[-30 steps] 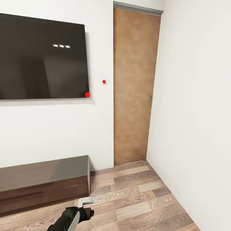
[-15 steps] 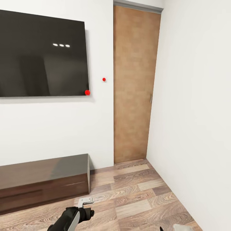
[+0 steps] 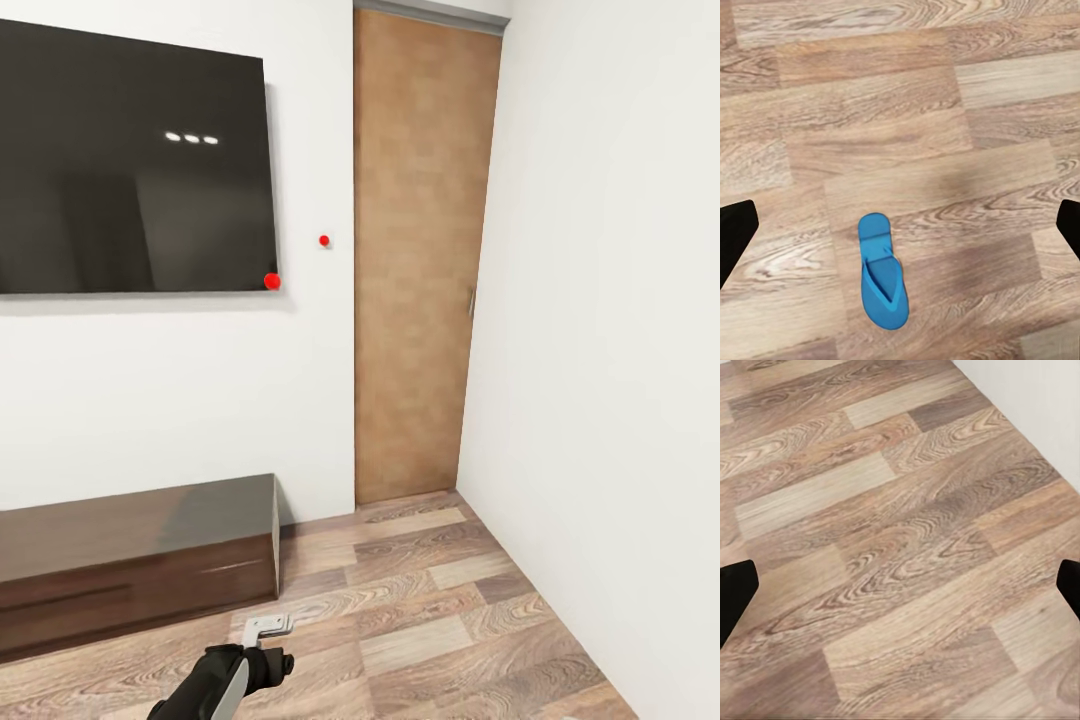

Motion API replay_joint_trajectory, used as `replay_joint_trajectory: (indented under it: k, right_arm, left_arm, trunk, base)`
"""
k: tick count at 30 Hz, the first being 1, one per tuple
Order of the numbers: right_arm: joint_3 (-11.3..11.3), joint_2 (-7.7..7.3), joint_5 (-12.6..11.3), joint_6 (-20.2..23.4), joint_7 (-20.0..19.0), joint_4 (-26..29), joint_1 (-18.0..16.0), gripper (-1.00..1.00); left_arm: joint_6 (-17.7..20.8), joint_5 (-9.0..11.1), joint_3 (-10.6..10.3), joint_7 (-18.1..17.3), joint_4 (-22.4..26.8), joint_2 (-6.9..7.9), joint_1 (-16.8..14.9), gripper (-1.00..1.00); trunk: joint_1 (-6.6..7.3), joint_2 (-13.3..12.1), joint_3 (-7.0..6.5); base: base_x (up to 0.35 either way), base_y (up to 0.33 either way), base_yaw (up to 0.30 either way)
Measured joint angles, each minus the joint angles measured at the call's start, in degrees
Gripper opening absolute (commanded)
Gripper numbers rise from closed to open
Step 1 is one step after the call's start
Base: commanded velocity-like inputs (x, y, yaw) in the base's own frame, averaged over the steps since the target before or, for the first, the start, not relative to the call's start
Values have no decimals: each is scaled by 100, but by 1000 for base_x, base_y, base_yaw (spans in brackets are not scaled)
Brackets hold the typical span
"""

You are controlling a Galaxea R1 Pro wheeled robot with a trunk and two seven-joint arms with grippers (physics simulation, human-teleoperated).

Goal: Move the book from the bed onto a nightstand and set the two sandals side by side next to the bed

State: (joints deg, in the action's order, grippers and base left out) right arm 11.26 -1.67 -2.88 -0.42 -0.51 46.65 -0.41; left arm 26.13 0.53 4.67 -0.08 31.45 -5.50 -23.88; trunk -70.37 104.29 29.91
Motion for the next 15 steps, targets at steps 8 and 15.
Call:
replay_joint_trajectory:
  k: [8,15]
  right_arm:
    - [7,0,2,-12,20,-16,0,100]
    - [7,0,2,-13,20,-16,0,100]
  left_arm:
    - [0,1,7,0,0,3,1,100]
    - [0,1,10,0,1,3,3,100]
  trunk:
    - [-176,321,144]
    - [-330,602,269]
  base:
    - [0,0,0]
    - [0,0,0]
